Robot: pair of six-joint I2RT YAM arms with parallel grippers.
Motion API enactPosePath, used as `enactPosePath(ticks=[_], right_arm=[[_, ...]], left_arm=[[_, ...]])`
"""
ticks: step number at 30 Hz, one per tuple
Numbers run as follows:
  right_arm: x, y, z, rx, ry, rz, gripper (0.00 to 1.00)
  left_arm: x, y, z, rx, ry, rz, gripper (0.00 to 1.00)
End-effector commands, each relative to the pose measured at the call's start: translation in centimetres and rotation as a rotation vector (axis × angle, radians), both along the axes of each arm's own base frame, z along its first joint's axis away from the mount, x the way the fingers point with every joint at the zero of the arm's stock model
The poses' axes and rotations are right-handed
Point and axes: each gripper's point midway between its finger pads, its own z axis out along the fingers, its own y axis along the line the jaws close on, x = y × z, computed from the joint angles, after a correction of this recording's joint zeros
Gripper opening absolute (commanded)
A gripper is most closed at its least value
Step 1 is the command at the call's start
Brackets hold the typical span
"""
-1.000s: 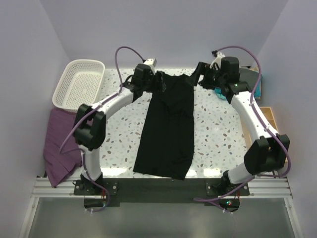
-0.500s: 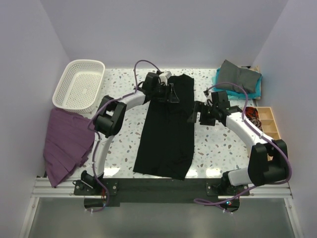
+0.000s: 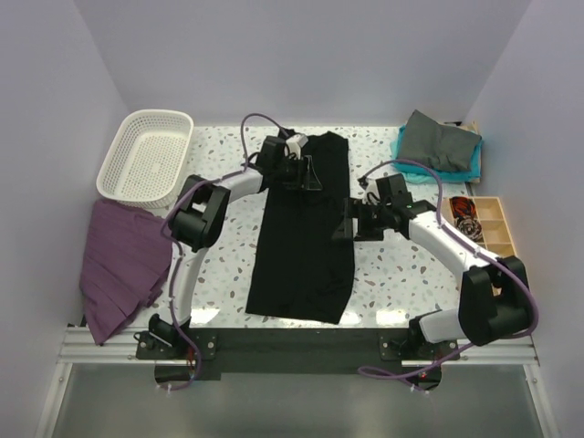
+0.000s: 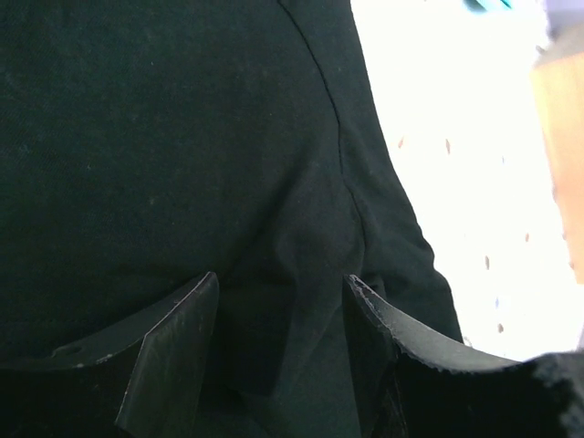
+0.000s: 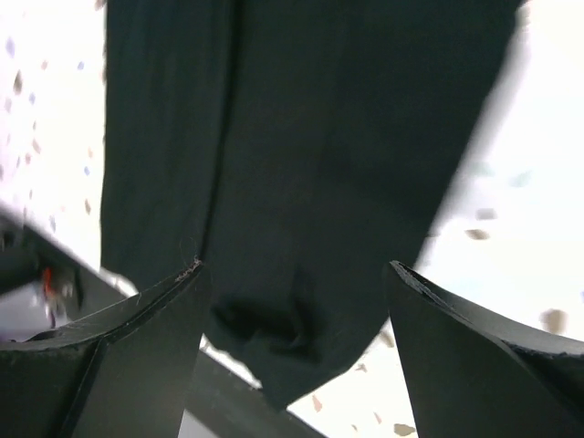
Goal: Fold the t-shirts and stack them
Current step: Rotate the tshirt 90 degrees
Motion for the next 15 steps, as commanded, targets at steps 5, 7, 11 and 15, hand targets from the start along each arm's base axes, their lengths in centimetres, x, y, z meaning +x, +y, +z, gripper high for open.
enactPosePath(ticks=[5, 7, 11, 15], right_arm=[[-4.5, 3.3, 1.4, 0.015, 0.018, 0.166, 0.77], [-5.4, 3.4, 1.1, -0.03, 0.02, 0.177, 0.77], [-6.5, 3.6, 0.7, -0.09, 0.018, 0.203, 0.75], [-6.8, 3.1, 0.1, -0.207, -0.02, 0.152, 0.72]], left_arm=[[6.9, 3.7, 0.1, 0.157, -0.081, 0.139, 0.63], [7.5, 3.6, 0.5, 0.154, -0.093, 0.145, 0.64], [7.8, 2.7, 3.9, 0.093, -0.151, 0.129, 0.64], [7.0, 2.5, 8.8, 0.057, -0.242, 0.137, 0.65]])
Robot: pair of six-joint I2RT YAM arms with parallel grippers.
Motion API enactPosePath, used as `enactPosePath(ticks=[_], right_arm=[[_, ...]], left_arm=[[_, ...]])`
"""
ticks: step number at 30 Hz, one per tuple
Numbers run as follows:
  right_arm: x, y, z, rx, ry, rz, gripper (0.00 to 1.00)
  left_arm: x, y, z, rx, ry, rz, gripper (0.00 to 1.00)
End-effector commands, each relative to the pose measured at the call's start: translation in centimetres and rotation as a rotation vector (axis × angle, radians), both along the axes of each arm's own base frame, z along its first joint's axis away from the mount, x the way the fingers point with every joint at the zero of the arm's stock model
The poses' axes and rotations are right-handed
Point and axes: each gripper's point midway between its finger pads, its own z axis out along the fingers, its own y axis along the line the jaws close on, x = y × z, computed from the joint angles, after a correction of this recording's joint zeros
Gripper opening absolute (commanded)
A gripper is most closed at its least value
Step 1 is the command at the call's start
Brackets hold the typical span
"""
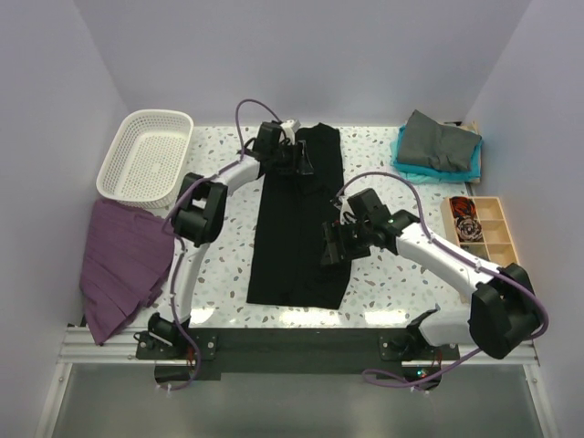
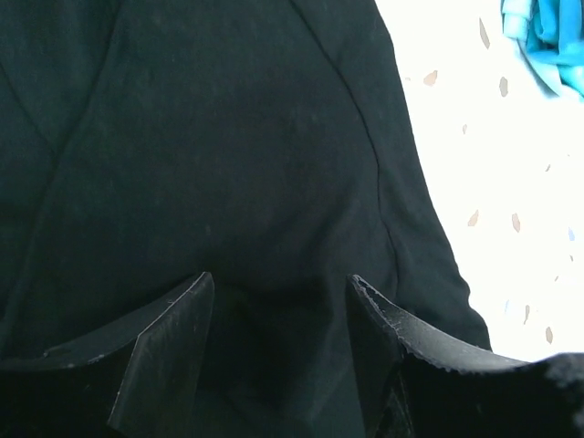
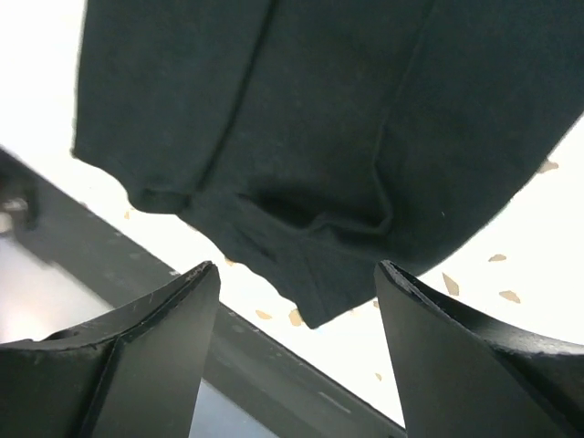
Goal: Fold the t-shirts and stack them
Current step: Rotate the tshirt 90 degrees, then grab the bottom of the folded rectangular tshirt with both arms
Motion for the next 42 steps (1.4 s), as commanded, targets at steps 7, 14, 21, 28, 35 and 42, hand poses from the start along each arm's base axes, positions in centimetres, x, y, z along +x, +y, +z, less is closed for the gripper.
enactPosePath(ticks=[7, 14, 21, 28, 35, 42], right_arm=[[3.5, -8.1, 2.9, -0.309, -0.317, -0.422, 0.79], [6.9, -11.0, 6.8, -0.321, -0.409, -0.542, 0.85], [10.5, -13.0, 8.9, -0.235, -0.419, -0.567, 0.88], [13.0, -12.4, 7.5, -0.171, -0.347, -0.532, 0.89], [13.1, -11.9, 5.0, -0.156, -0.285, -0.51, 0.89], [12.5, -12.0, 3.4, -0.159, -0.25, -0.499, 0.89]], left_arm=[[-8.1, -0.4, 14.4, 0.011, -0.249, -0.034, 0.65], [-20.8, 0.5, 9.0, 0.021, -0.081, -0.059, 0.65], [-29.2, 0.7, 6.1, 0.03, -0.026, -0.083, 0.64], [-34.4, 0.4, 2.9, 0.1, 0.0, -0.149, 0.64], [-36.5, -0.8, 1.4, 0.139, -0.006, -0.208, 0.64], [-37.0, -1.9, -0.1, 0.157, 0.002, -0.238, 0.63]])
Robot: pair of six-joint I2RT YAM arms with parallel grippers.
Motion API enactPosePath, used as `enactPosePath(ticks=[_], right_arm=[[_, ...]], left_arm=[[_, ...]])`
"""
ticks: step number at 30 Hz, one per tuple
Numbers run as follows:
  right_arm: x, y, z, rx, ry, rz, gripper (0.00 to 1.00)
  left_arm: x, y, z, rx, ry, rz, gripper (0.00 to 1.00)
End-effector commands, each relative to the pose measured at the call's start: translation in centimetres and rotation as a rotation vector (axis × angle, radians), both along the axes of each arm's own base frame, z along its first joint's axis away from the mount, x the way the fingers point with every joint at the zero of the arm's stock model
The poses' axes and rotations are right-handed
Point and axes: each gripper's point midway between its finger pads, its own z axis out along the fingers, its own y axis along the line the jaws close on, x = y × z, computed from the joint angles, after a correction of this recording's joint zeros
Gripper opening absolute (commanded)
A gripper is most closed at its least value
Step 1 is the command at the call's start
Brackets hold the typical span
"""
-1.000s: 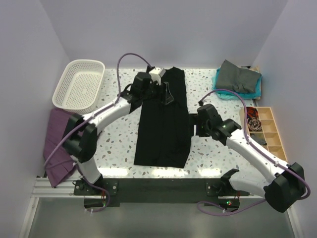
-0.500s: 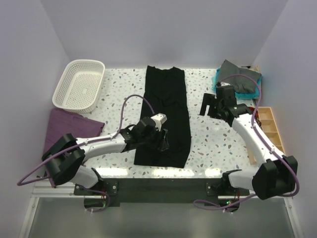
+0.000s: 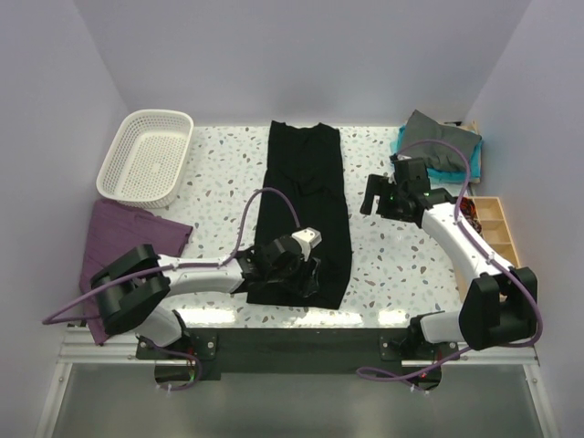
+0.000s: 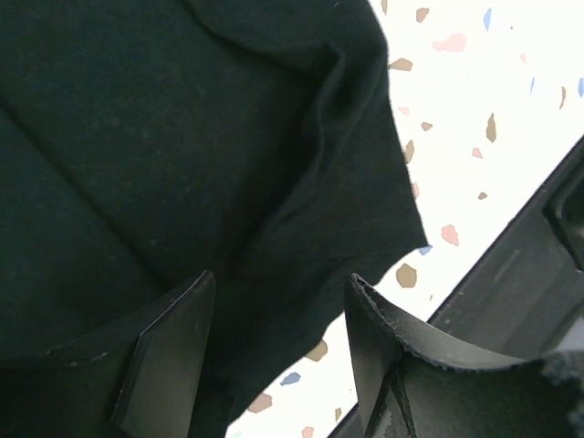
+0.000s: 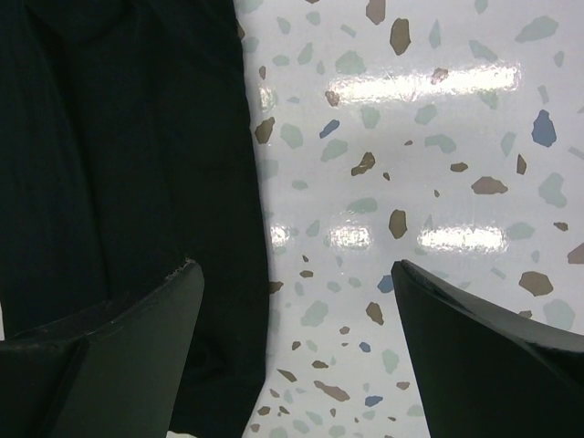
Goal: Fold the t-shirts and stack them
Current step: Grab the bottom of the folded rectangular tshirt with both arms
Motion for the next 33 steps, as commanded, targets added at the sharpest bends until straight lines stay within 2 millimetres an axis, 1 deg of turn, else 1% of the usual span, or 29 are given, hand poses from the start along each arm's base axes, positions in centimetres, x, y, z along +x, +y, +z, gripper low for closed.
enactPosePath(ticks=[1, 2, 3, 6, 9, 14, 18, 19, 21, 22, 24, 25, 26, 28, 33], right_arm=[[0.3, 0.2, -0.3, 0.018, -0.013, 0.024, 0.89], [0.3, 0.2, -0.5, 0.017, -0.01, 0.025, 0.89], [0.2, 0.2, -0.6, 0.017, -0.007, 0.026, 0.89], [0.0, 0.1, -1.1, 0.018, 0.004, 0.024, 0.89], [-0.2, 0.1, -1.6, 0.019, 0.015, 0.027, 0.89], [-0.4, 0.2, -2.4, 0.026, 0.033, 0.032, 0.89], [-0.6, 0.2, -3.1, 0.031, 0.051, 0.033, 0.9], [-0.7, 0.3, -3.2, 0.032, 0.053, 0.035, 0.89], [-0.7, 0.4, -3.4, 0.036, 0.055, 0.037, 0.89], [-0.7, 0.4, -3.5, 0.038, 0.06, 0.035, 0.9], [-0.7, 0.3, -3.6, 0.037, 0.06, 0.032, 0.89], [-0.7, 0.3, -3.7, 0.037, 0.061, 0.033, 0.89], [-0.7, 0.4, -3.6, 0.038, 0.061, 0.035, 0.89], [-0.7, 0.3, -3.8, 0.035, 0.065, 0.036, 0.9], [-0.5, 0.4, -3.9, 0.04, 0.071, 0.045, 0.9]], left_arm=[[0.8, -1.6, 0.3, -0.038, -0.033, 0.009, 0.63], [0.9, -1.7, 0.2, -0.037, -0.036, 0.01, 0.63], [0.9, -1.8, -0.3, -0.025, -0.032, 0.009, 0.63], [1.2, -2.2, -0.5, -0.021, -0.037, 0.008, 0.62], [1.3, -2.7, -0.4, -0.025, -0.04, 0.004, 0.61], [1.5, -2.8, 0.0, -0.028, -0.052, 0.005, 0.59], [1.7, -2.8, 0.6, -0.037, -0.064, 0.009, 0.54], [1.7, -2.8, 0.7, -0.038, -0.065, 0.009, 0.48], [1.7, -2.8, 1.0, -0.039, -0.067, 0.008, 0.4], [1.7, -2.8, 1.1, -0.039, -0.067, 0.008, 0.29], [1.7, -2.8, 1.4, -0.039, -0.069, 0.006, 0.17], [1.7, -2.8, 1.4, -0.037, -0.068, 0.006, 0.03], [1.7, -2.7, 1.5, -0.033, -0.065, 0.008, 0.0], [1.3, -2.7, 1.8, -0.036, -0.054, -0.002, 0.0], [-0.4, -3.2, 4.0, -0.103, -0.006, -0.046, 0.0]])
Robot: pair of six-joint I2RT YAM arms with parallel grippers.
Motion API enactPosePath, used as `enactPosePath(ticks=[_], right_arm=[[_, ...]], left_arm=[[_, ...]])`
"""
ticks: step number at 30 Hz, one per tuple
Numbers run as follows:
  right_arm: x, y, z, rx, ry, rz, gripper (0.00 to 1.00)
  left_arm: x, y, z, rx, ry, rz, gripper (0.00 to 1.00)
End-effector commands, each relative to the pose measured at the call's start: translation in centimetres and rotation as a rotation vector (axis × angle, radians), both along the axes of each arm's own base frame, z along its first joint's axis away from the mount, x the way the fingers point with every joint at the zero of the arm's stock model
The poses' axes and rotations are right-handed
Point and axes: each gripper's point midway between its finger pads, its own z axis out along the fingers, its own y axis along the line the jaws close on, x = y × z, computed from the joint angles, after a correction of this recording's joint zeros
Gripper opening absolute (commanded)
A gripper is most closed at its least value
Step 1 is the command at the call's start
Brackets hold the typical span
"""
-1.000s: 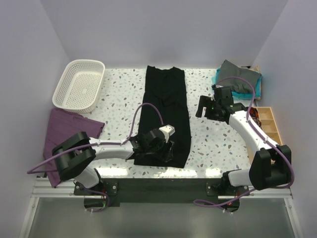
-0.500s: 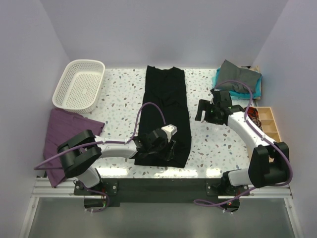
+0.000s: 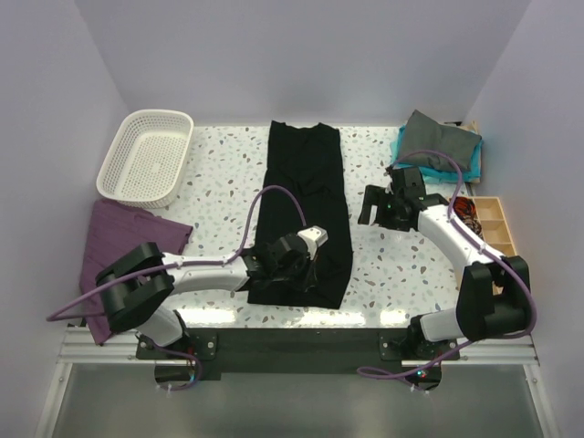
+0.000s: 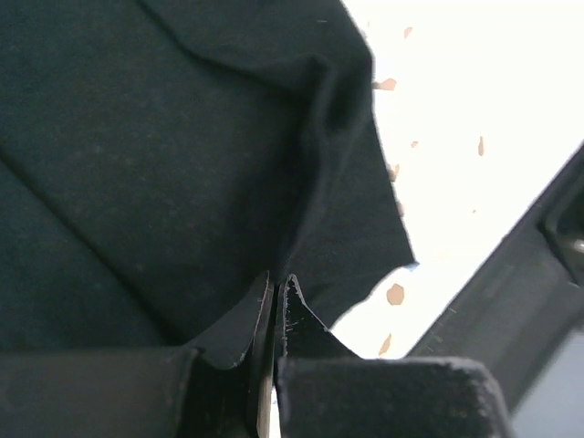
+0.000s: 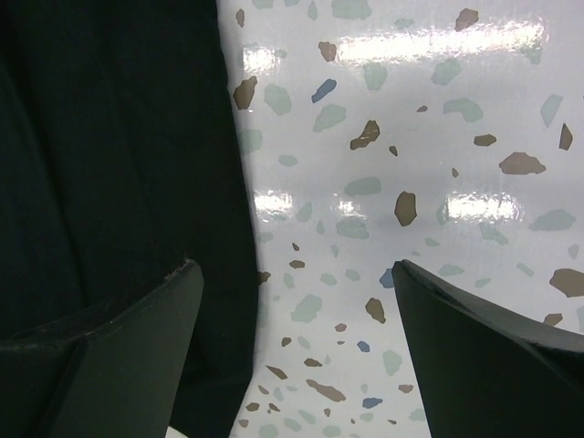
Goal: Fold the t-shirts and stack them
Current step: Grab the bottom of the folded rectangular tshirt with both arms
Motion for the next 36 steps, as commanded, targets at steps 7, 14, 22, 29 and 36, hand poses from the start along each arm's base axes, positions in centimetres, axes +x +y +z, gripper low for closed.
enactPosePath(ticks=[7, 14, 22, 29, 36], right_arm=[[0.9, 0.7, 0.1, 0.033, -0.016, 0.035, 0.9], [0.6, 1.0, 0.1, 0.047, -0.003, 0.064, 0.89], [0.2, 1.7, 0.3, 0.073, 0.006, 0.1, 0.89], [-1.4, 2.9, 1.0, 0.153, -0.001, 0.129, 0.88], [-5.6, 5.0, 1.8, 0.28, 0.036, 0.214, 0.84]], left_arm=[[-4.7, -2.8, 4.6, -0.178, 0.185, -0.144, 0.0], [-8.6, -3.8, 3.1, -0.201, 0.339, -0.208, 0.0], [-8.9, -3.8, 1.3, -0.096, 0.337, -0.175, 0.52], [-2.8, 0.6, 5.2, 0.066, 0.037, 0.08, 0.92], [2.8, 5.6, 10.2, 0.145, -0.215, 0.349, 1.0]])
